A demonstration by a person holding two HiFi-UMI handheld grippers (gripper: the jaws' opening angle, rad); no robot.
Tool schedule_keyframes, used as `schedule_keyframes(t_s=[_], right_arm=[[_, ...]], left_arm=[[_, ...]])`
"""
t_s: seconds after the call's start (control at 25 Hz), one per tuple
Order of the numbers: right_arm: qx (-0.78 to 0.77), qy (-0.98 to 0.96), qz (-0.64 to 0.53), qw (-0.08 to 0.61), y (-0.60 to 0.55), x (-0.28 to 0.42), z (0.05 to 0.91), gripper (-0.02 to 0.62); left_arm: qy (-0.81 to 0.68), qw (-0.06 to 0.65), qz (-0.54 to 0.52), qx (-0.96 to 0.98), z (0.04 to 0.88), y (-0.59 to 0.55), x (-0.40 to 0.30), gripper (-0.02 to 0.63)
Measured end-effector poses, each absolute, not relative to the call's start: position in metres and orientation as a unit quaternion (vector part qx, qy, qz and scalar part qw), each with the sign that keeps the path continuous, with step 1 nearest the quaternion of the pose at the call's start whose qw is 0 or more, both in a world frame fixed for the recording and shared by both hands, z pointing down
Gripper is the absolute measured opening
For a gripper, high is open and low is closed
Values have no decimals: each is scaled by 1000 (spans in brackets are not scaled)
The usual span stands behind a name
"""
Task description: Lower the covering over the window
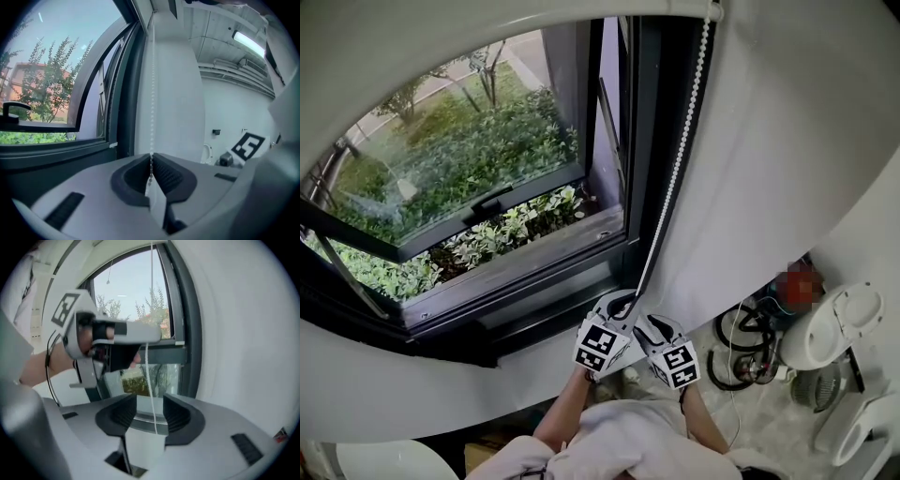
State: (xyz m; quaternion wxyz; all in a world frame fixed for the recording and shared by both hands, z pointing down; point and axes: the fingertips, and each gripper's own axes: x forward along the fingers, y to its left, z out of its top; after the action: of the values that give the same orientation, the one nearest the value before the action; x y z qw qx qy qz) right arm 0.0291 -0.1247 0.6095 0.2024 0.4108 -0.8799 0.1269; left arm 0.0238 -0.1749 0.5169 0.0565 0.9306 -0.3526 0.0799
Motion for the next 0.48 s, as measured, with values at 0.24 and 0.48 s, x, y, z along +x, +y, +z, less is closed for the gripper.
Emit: schedule_keyframes(t_s=[0.24, 0.48], right_arm=[[448, -885, 64, 109, -137, 49, 506, 173], [437, -899, -21, 32, -147, 39, 403, 153]], left_arm=[[-354, 67, 88, 929, 536, -167, 19, 21], [-352, 63, 82, 930, 536, -165, 20, 21]])
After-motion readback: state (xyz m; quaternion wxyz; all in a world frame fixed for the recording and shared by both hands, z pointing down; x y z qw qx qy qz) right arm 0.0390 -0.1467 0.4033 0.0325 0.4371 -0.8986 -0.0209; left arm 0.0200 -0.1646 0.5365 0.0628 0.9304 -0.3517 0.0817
